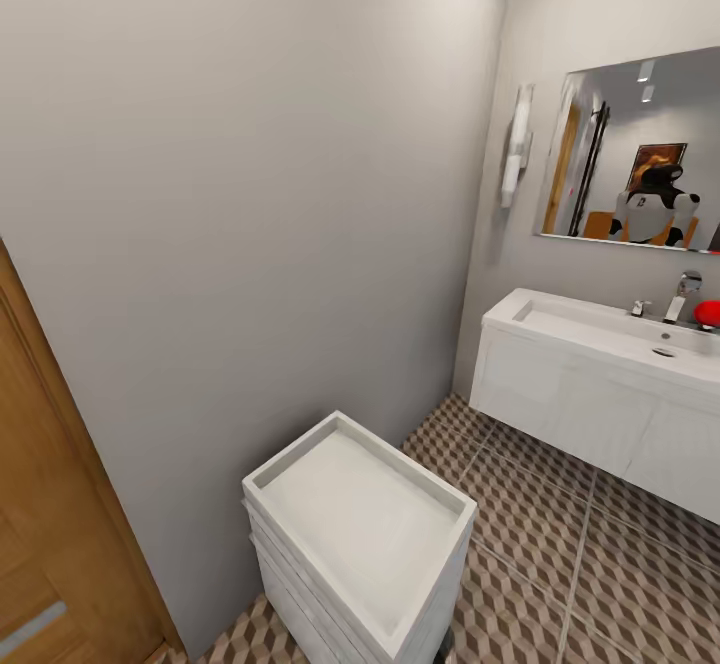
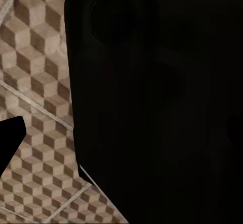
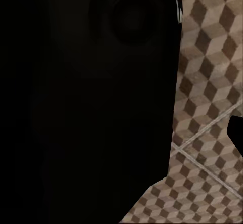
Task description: Take the four mousetraps from the cabinet in the bathroom and place them on the bathroom floor. Make sure all four end up on the same floor surface, and ensure that at least two of them are either under or directly next to the same bathroom sink.
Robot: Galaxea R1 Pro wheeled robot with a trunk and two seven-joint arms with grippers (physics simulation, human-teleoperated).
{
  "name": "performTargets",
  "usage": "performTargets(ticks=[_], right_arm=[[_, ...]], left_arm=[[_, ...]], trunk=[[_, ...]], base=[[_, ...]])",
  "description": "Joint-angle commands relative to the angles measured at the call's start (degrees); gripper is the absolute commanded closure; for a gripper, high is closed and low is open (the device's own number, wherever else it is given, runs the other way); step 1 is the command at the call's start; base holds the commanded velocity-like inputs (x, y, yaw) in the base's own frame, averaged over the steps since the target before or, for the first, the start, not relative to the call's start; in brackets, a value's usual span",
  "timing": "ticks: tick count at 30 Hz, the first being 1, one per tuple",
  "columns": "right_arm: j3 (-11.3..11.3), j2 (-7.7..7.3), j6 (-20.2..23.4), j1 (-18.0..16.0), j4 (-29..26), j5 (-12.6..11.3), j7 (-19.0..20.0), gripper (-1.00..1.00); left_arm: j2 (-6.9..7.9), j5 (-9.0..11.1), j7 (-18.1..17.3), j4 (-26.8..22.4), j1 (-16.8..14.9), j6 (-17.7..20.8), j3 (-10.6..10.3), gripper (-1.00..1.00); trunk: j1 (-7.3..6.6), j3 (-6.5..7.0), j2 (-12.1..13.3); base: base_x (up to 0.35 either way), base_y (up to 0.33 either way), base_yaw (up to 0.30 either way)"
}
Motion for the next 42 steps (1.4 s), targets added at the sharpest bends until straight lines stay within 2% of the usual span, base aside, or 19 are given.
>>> performTargets(ticks=[1,18,42], right_arm=[[0.1,0.33,0.1,0.3,-0.3,0.1,0.2,-1.0],[0.1,0.26,-0.3,0.1,-0.4,0.1,-0.1,-1.0],[0.0,0.26,-0.4,0.1,-0.4,0.0,-0.1,-1.0]], left_arm=[[0.33,-0.1,-0.1,-0.3,0.3,-0.3,0.3,-1.0],[0.36,-0.2,-0.1,-0.7,0.3,-0.4,-0.5,-1.0],[0.35,0.2,-0.1,-0.7,0.3,-0.4,-0.2,-1.0]], trunk=[[0.0,-0.03,0.0],[0.0,-0.03,0.0],[0.0,-0.03,0.0]], base=[[0.0,0.0,0.0],[0.0,0.0,0.0],[0.0,0.0,0.0]])
